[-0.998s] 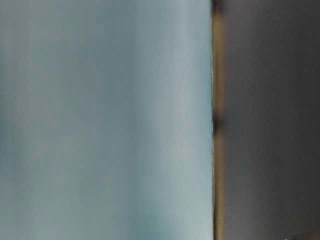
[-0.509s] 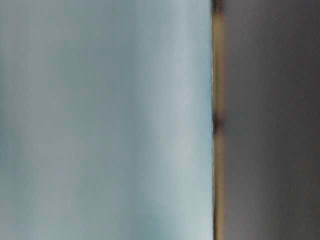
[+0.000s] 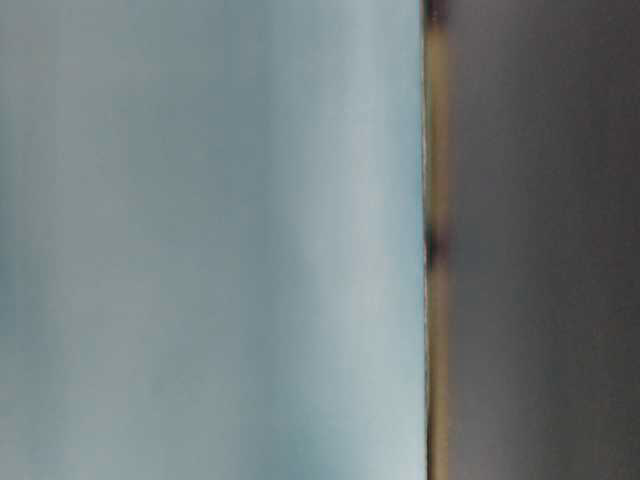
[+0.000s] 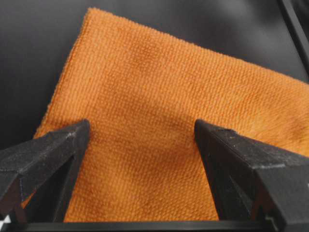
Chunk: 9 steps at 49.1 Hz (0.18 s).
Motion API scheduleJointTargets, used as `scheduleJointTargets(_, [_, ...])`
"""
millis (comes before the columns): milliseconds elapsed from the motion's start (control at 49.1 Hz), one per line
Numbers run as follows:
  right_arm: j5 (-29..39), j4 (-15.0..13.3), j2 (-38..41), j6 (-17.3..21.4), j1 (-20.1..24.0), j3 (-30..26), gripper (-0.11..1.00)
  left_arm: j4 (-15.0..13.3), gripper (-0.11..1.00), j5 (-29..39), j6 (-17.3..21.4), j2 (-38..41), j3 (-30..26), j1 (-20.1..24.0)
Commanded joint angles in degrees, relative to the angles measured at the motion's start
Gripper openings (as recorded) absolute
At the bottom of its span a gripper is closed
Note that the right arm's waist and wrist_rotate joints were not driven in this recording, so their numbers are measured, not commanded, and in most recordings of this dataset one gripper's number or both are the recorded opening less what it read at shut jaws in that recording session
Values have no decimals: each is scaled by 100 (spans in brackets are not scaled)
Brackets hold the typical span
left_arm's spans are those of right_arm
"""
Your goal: Push an orange cloth with the left arm to wipe the desk.
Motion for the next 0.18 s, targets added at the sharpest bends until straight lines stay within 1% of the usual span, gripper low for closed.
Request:
scheduleJointTargets(0, [-26, 9, 18, 0, 0, -44, 0, 26, 85, 264, 229, -598, -26, 53])
scheduleJointTargets(81, [-26, 0, 9, 0, 0, -35, 0, 18, 85, 615, 369, -984, -35, 53])
scheduleJointTargets(163, [-9, 0, 9, 0, 0, -35, 0, 26, 85, 976, 422, -1371, -26, 44])
